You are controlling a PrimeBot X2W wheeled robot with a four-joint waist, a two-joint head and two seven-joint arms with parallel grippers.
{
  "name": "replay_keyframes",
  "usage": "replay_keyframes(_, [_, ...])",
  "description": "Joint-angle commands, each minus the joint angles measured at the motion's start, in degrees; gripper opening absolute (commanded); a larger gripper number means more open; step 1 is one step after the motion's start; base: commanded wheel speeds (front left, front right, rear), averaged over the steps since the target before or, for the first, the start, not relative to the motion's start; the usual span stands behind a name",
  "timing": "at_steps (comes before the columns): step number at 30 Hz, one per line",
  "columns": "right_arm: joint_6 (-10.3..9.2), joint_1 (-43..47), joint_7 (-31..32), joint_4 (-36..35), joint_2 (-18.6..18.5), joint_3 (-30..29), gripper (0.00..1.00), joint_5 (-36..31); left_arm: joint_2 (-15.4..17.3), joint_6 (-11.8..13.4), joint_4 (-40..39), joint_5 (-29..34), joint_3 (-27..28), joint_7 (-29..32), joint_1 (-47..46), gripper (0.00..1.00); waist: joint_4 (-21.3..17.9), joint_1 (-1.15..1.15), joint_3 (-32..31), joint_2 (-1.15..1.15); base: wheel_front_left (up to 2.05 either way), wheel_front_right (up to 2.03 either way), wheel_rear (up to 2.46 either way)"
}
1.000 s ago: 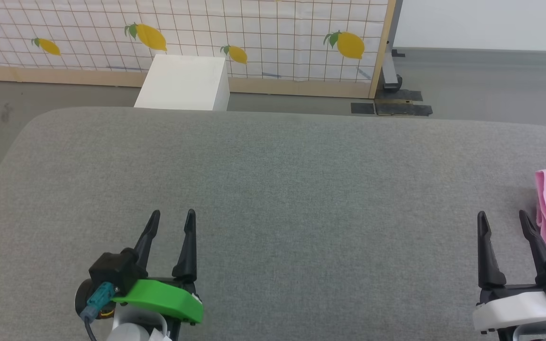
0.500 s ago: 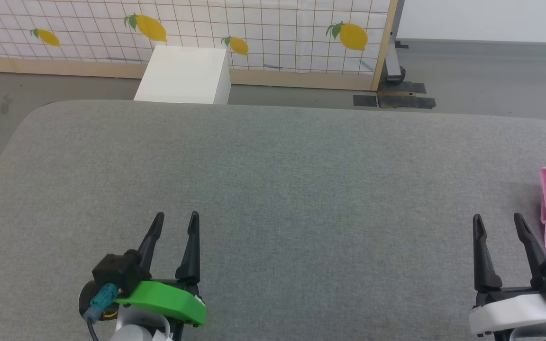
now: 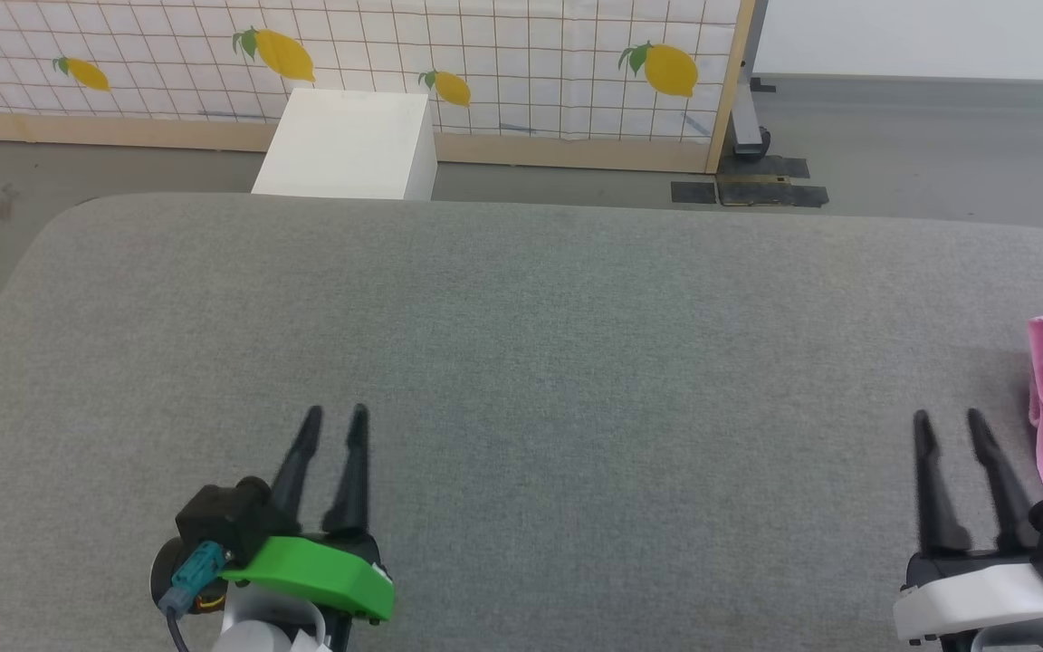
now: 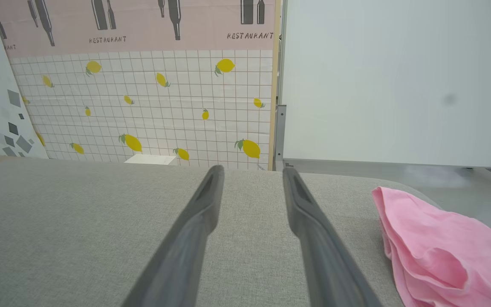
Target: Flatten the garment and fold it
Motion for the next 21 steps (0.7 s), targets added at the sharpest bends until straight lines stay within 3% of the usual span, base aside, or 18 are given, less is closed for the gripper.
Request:
replay_keyframes(1, [0.00,-0.01,0.02,0.00,0.00,0.01,0.00,0.00,0.00,0.01,-0.01,0.02,0.00,0.02,0.00,0.00,-0.01,0.00,0.00,0.00,0.00,0.00,0.00])
replay_keyframes(21, [-0.01,-0.28,0.87,-0.06,0.00,0.54,0.00,-0.22,-0.01,0.40,-0.58,1.04,-0.10,0.94,0.19,0.00,-0.28,0.00,-0.04,0.00,0.00,0.00,0.00])
